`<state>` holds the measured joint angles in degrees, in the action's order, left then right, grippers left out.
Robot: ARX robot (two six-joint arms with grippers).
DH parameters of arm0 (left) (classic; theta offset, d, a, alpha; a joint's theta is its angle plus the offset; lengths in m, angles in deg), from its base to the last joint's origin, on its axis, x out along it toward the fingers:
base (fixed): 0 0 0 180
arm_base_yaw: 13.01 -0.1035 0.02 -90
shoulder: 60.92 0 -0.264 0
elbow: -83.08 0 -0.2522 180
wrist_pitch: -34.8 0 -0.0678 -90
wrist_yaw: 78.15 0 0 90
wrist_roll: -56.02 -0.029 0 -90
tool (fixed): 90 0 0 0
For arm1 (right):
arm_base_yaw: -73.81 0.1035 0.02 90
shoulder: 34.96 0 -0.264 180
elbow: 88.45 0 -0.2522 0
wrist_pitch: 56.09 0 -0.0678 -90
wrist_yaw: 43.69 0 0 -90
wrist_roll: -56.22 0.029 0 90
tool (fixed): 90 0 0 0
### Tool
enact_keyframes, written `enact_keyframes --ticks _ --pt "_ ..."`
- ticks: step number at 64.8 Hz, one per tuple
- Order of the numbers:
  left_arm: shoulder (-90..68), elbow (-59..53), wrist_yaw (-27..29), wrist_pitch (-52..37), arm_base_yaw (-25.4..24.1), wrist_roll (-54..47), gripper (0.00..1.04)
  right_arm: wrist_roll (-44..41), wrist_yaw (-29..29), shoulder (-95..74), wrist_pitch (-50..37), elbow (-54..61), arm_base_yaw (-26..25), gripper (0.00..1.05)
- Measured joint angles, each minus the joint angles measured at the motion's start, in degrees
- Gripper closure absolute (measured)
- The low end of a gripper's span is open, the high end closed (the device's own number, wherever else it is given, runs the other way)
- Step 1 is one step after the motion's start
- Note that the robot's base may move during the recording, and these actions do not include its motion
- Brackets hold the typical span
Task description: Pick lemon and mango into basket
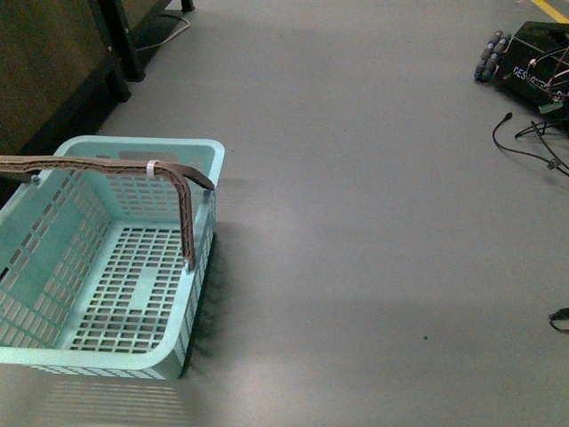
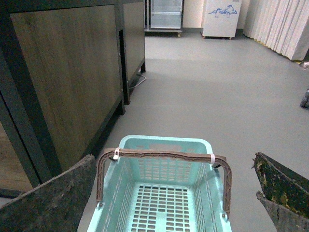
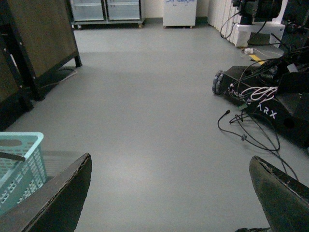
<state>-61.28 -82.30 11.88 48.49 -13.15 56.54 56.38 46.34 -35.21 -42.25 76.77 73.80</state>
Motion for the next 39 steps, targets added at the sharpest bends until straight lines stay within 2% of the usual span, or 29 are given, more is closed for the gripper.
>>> enact_keyframes --ticks 32,37,39 --pt "0.0 0.0 0.0 0.0 0.0 0.0 0.07 0.0 0.0 0.0 0.0 0.0 0.0 0.09" --pt "-6.4 4.4 7.1 11.5 3.7 10.3 0.07 0.0 0.0 0.0 0.0 0.0 0.0 0.09" --pt "-10.6 5.9 9.0 14.6 5.9 18.1 0.07 0.0 0.0 0.0 0.0 0.0 0.0 0.09"
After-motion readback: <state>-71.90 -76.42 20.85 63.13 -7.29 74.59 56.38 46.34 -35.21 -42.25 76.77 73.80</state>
